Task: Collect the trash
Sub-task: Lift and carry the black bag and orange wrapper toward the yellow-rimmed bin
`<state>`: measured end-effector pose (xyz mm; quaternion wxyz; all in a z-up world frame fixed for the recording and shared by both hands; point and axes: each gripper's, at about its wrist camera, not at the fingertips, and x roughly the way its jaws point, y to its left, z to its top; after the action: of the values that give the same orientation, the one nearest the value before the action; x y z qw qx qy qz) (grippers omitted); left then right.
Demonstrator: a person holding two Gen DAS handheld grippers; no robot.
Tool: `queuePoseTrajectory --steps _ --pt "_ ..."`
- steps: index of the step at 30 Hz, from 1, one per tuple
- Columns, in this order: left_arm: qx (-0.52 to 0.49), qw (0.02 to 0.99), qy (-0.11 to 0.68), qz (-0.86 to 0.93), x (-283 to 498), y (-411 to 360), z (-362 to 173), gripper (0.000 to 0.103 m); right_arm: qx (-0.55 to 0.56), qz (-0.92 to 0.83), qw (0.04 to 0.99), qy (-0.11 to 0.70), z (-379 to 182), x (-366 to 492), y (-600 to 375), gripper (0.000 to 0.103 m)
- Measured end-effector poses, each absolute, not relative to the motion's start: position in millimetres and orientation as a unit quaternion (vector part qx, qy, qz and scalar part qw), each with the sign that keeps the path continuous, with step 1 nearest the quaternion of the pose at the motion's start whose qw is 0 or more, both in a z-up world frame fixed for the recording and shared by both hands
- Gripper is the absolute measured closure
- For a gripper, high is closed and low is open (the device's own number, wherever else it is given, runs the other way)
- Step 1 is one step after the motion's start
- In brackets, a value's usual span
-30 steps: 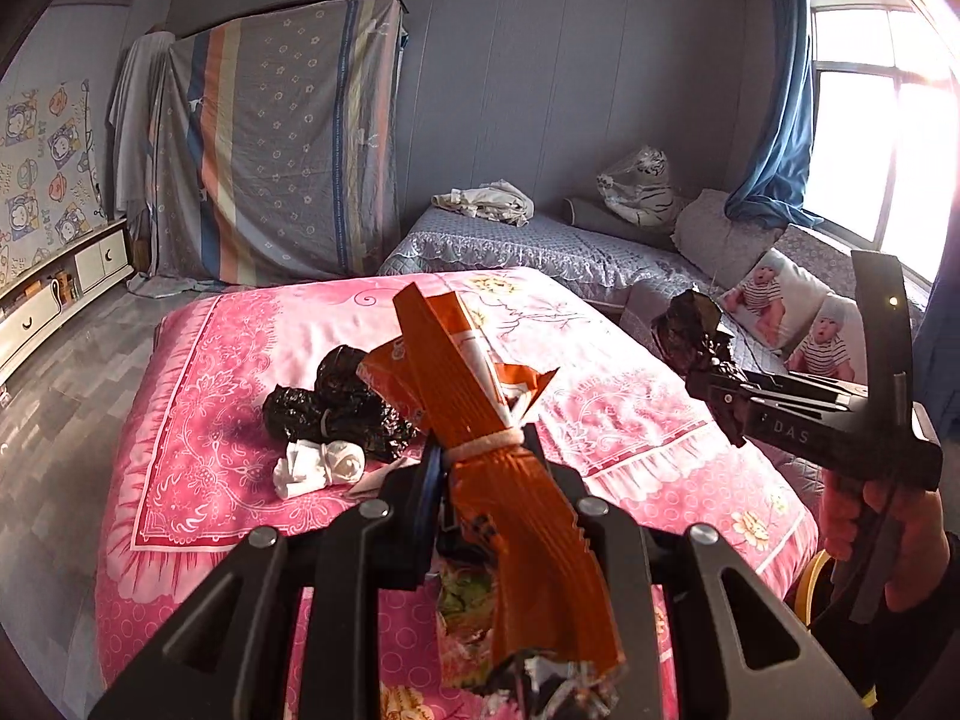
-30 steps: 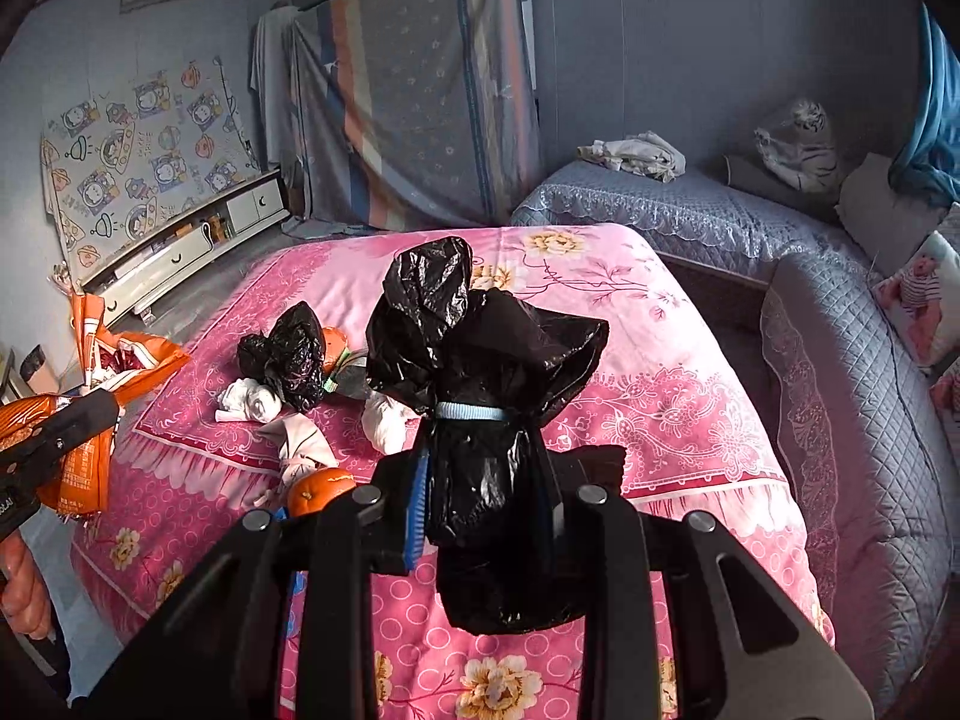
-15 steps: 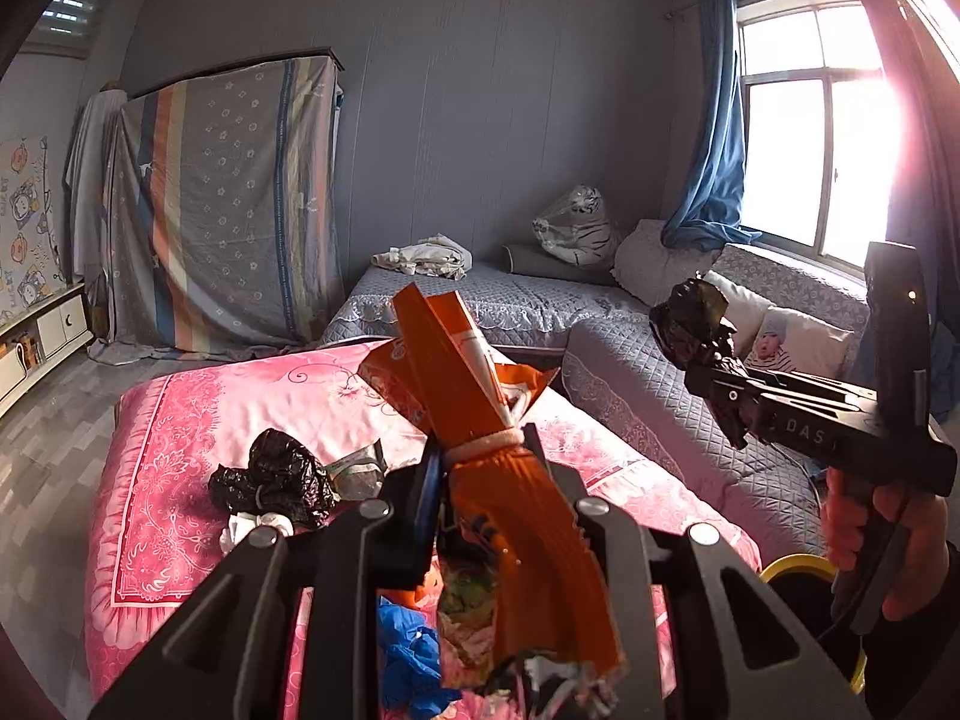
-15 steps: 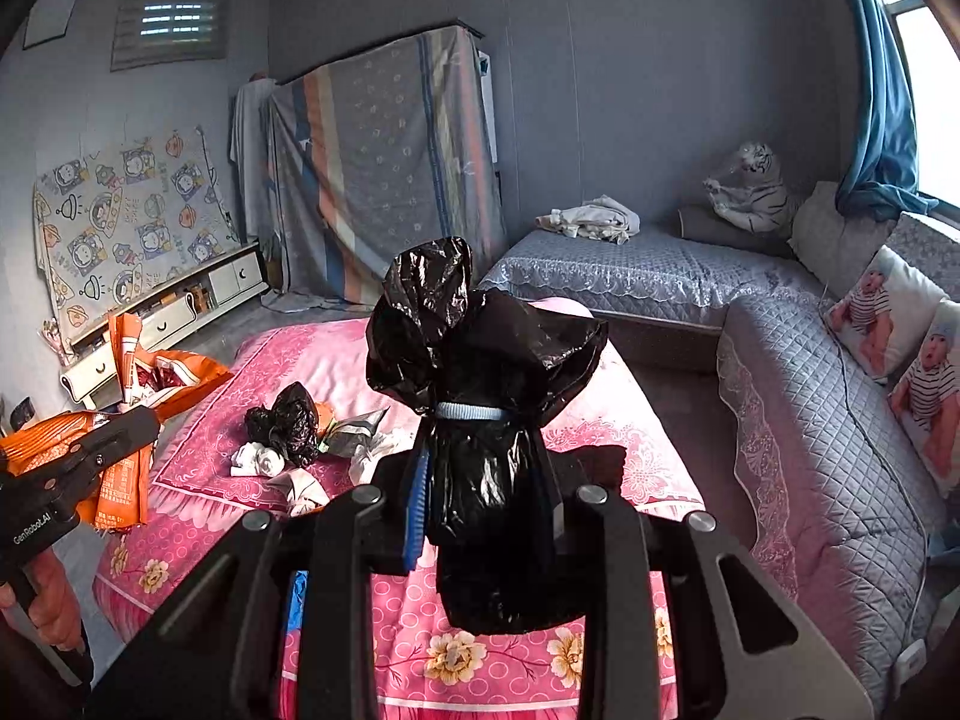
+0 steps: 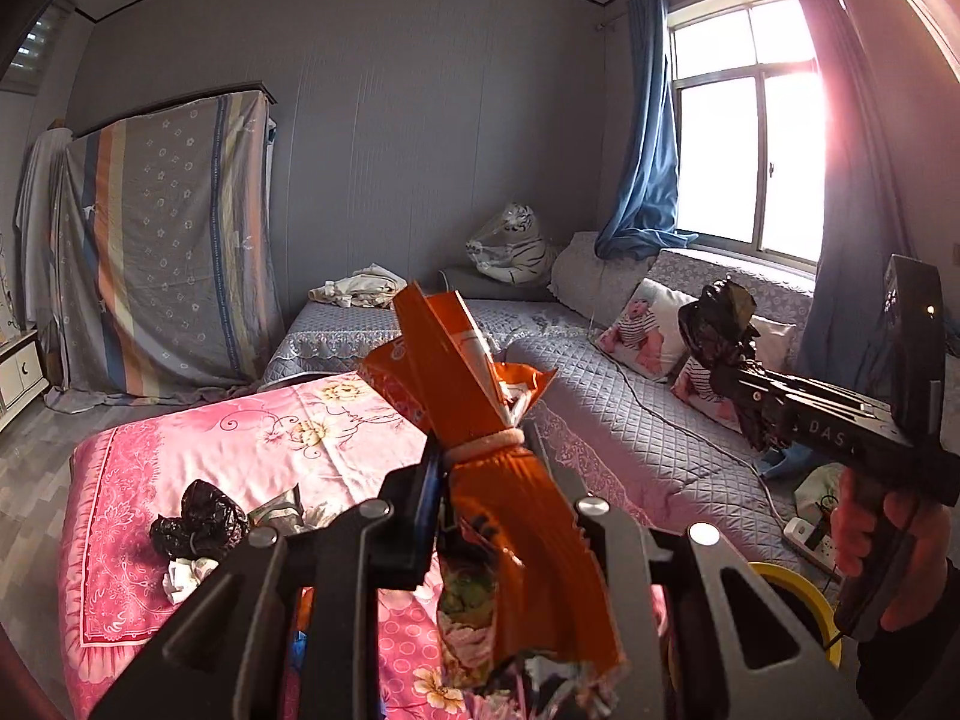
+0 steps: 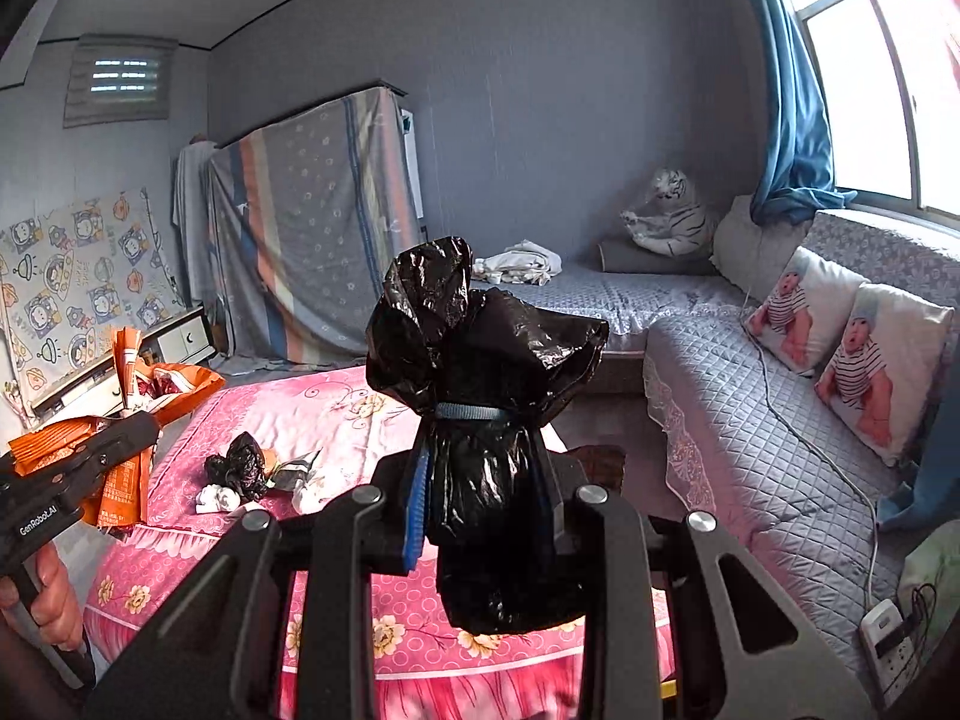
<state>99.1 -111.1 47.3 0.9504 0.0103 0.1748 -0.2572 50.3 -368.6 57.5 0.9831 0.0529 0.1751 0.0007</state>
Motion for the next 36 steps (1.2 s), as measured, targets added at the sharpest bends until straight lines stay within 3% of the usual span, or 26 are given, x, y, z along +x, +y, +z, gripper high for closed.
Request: queuePoseTrajectory --steps 15,36 --pt "0.048 0.920 0.163 -0.352 75 -193 47 0.079 0.081 -0.094 0.978 0.165 46 -29 -431 0.077" --pt "0.113 0.863 0.220 -0.440 53 -285 -17 0.079 0.168 -0.188 0.943 0.218 -35 -90 -494 0.077"
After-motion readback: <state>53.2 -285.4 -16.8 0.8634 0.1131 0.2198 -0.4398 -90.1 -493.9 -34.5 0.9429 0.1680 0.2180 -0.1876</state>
